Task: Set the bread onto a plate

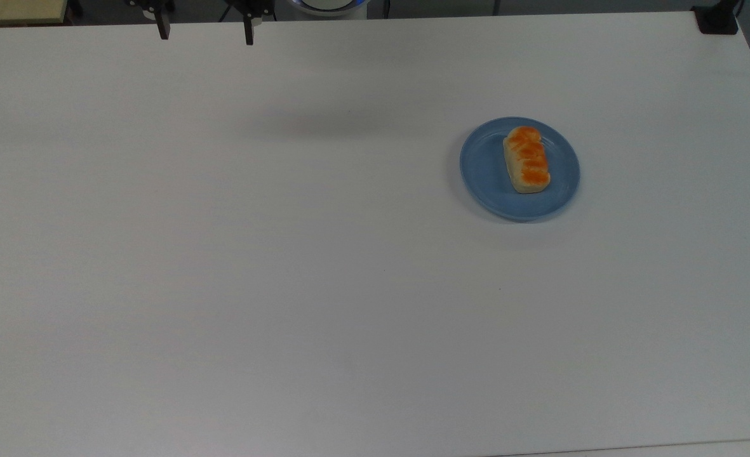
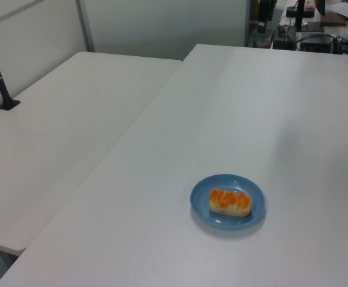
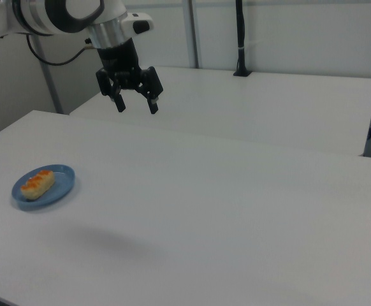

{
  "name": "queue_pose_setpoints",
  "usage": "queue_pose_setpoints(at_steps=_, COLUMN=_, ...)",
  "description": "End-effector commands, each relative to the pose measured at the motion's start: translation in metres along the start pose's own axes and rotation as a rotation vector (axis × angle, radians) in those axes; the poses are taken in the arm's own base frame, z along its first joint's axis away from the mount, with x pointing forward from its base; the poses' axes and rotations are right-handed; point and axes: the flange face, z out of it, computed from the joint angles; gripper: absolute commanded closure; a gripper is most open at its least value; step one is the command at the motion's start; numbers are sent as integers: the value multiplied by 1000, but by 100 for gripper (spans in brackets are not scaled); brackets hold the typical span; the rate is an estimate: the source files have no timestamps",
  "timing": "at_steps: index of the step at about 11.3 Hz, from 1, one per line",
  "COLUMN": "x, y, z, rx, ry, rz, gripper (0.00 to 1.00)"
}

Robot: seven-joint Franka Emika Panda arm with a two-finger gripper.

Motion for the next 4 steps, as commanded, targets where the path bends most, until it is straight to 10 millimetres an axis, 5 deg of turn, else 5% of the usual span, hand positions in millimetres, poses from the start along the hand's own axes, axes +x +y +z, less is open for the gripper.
queue_pose_setpoints(at_steps=1, x=-15, y=-3, z=-5, rx=27, ry=-30, rz=-58, gripper=0)
queue_pose_setpoints(at_steps=4, x=-15, y=-6, z=-5, rx=62, ry=-26, rz=-56, gripper=0)
